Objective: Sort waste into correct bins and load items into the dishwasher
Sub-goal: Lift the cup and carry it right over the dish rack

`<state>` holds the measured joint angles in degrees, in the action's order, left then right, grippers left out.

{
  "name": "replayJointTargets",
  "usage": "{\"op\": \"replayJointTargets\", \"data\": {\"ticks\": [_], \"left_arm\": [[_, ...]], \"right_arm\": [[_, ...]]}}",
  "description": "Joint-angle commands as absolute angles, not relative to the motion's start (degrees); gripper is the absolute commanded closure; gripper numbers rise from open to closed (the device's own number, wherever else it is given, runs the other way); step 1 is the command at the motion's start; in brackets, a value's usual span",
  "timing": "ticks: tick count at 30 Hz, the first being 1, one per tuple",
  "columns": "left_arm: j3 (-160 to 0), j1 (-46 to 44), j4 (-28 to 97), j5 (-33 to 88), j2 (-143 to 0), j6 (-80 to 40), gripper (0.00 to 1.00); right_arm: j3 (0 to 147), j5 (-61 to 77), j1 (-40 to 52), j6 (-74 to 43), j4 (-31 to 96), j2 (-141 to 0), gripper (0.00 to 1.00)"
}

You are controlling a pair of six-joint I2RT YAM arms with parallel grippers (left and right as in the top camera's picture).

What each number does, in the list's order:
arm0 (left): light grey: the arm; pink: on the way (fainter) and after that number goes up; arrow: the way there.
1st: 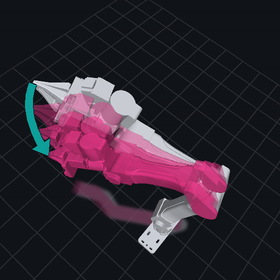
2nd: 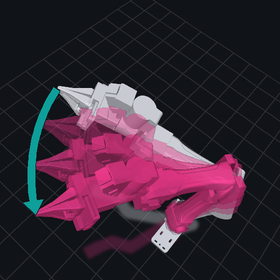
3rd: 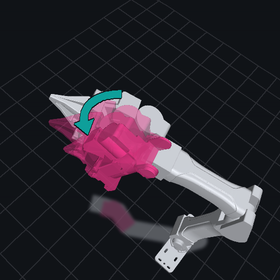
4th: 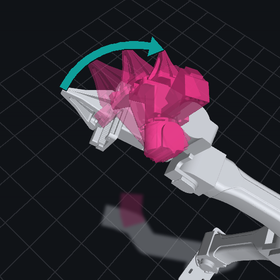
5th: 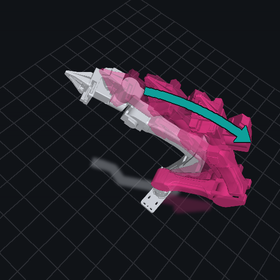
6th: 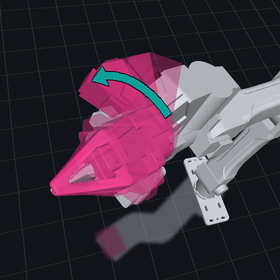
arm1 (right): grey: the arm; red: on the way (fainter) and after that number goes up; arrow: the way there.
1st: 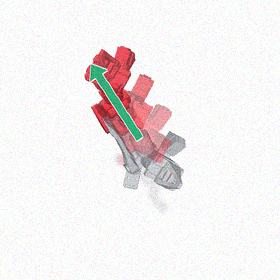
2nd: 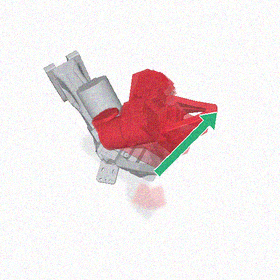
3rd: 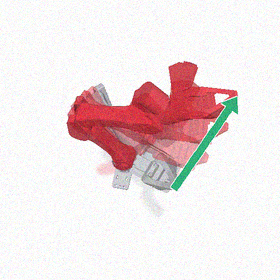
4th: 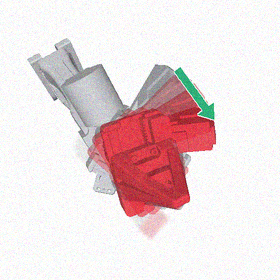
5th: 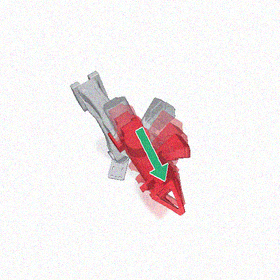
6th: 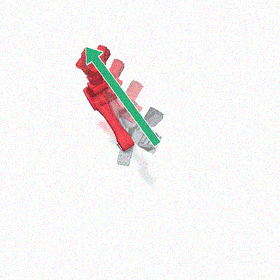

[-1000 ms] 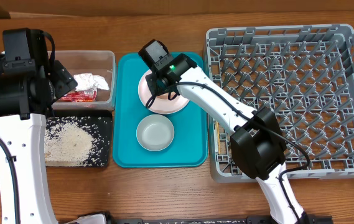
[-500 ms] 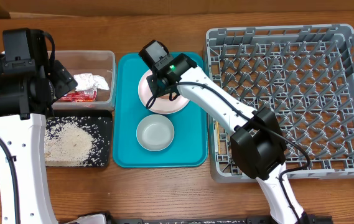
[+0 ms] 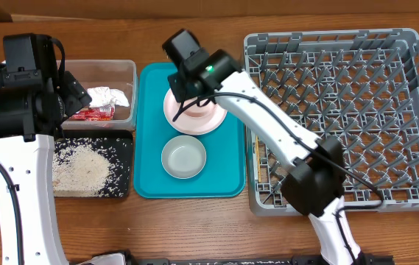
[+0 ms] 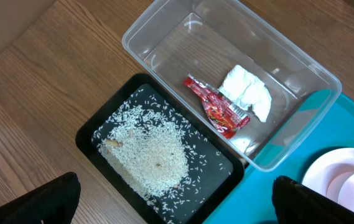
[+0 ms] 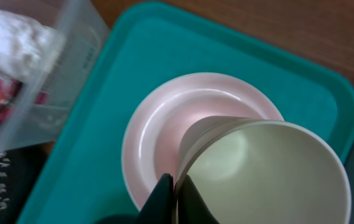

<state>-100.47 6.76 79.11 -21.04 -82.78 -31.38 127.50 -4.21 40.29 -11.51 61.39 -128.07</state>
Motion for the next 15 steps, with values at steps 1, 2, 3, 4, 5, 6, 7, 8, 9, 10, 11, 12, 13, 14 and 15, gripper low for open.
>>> {"op": "replayJointTargets", "data": {"ticks": [1,2,3,4,5,6,7,8,9,10,11,12,13,14,15], "left_arm": [[-101.38,7.03,79.07,-20.97,-82.61,-30.87,0.00],[-101.38,7.16,79.09,-20.97,-82.61,-30.85,0.00],[-101.38,7.16,79.09,-20.95,-82.61,-30.87,0.00],[-101.38,7.16,79.09,-20.95,-82.61,-30.85,0.00],[-101.38,7.11,79.09,-20.95,-82.61,-30.85,0.00],[-101.38,7.11,79.09,-20.95,-82.61,-30.87,0.00],[-101.38,7.11,79.09,-20.95,-82.61,-30.87,0.00],[-101.38,7.11,79.09,-20.95,-82.61,-30.87,0.00],[-101.38,7.11,79.09,-20.95,-82.61,-30.87,0.00],[-101.38,7.09,79.09,-20.93,-82.61,-30.85,0.00],[-101.38,7.09,79.09,-20.95,-82.61,-30.85,0.00],[-101.38,7.09,79.07,-20.95,-82.61,-30.87,0.00],[-101.38,7.11,79.11,-20.95,-82.61,-30.87,0.00],[-101.38,7.11,79.07,-20.95,-82.61,-30.87,0.00],[-101.38,7.11,79.09,-20.95,-82.61,-30.85,0.00]], "right_arm": [[132.46,5.45,36.32,-9.19,61.89,-118.63,0.96],[132.51,9.30,34.89,-8.88,61.82,-117.58,0.96],[132.51,13.80,33.04,-8.91,61.69,-116.51,0.96],[132.51,19.16,30.68,-8.91,61.63,-115.59,0.96],[132.51,24.05,28.32,-8.91,61.54,-115.00,0.96],[132.51,29.61,25.61,-8.91,61.41,-114.72,0.96],[132.51,34.44,23.27,-8.91,61.30,-114.69,0.96],[132.46,39.70,20.47,-8.91,61.23,-114.80,0.96],[132.05,48.16,15.70,-8.91,61.25,-115.52,0.96],[131.57,52.16,13.34,-8.91,61.23,-115.94,0.96],[130.89,55.31,11.31,-8.86,61.21,-116.49,0.96],[130.23,57.87,9.69,-8.43,61.25,-116.95,0.96],[129.36,60.25,8.32,-7.68,61.23,-117.54,0.96],[128.25,63.11,7.05,-6.66,61.28,-118.02,0.96],[127.42,64.77,6.42,-5.78,61.25,-118.56,0.96]]}}
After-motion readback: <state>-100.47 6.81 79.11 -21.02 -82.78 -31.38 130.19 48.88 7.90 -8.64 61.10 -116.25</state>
